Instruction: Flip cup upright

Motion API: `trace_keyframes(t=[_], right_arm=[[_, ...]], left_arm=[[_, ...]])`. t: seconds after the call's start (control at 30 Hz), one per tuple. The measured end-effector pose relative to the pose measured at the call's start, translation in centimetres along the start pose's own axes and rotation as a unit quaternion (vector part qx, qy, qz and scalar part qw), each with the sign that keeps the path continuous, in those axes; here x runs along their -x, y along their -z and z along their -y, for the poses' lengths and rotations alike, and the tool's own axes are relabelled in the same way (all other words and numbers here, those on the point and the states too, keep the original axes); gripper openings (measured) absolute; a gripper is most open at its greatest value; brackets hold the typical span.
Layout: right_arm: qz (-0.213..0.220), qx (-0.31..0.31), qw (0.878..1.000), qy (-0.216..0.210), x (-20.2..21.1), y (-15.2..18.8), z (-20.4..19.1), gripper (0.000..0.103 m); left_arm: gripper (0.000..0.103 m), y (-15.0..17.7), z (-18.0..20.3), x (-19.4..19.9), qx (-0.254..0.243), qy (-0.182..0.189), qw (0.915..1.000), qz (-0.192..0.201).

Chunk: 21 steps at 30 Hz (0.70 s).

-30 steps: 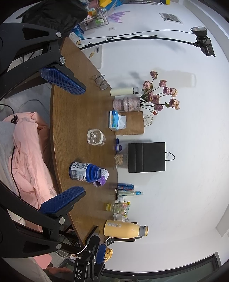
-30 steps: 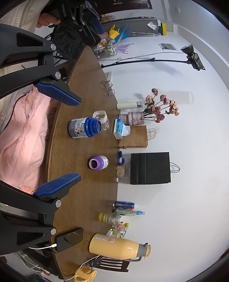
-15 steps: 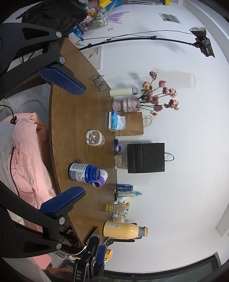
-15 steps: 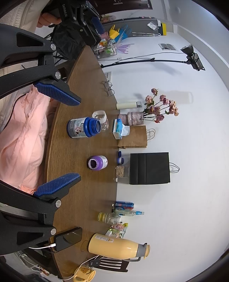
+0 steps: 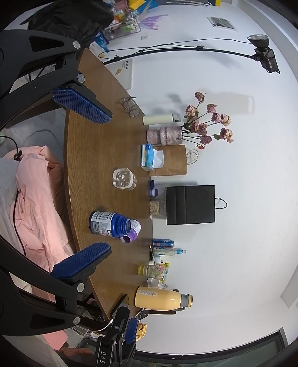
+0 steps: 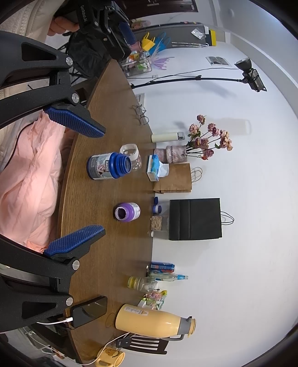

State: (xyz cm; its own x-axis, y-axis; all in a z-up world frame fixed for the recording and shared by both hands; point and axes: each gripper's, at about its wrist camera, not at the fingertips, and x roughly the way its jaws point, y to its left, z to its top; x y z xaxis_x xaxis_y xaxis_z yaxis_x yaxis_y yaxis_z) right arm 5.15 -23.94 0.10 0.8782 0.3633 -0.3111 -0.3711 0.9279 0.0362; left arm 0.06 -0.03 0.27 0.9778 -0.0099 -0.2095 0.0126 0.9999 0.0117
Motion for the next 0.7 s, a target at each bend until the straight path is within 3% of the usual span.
trace_keyframes(t=[0.4,0.5,0.7], right_arm=[[-0.01,-0.013,1.0,-0.014,-0.8,0.5,0.3,0.083],[-0.012,-0.038,0.999,-0.009,-2.2,0.6,1.8,0.083],[-0.059,-0.103,0.993,-0.019,-8.1,-0.2,6.1,0.083]], left_arm=[[0.103,0.1,0.6,-1.0,-0.013,-0.004,0.9999,-0.002],[0.103,-0.4,1.5,-2.5,-0.025,-0.013,0.9996,0.001],[0.103,-2.2,3.8,-7.2,-0.045,0.024,0.9987,0.002]])
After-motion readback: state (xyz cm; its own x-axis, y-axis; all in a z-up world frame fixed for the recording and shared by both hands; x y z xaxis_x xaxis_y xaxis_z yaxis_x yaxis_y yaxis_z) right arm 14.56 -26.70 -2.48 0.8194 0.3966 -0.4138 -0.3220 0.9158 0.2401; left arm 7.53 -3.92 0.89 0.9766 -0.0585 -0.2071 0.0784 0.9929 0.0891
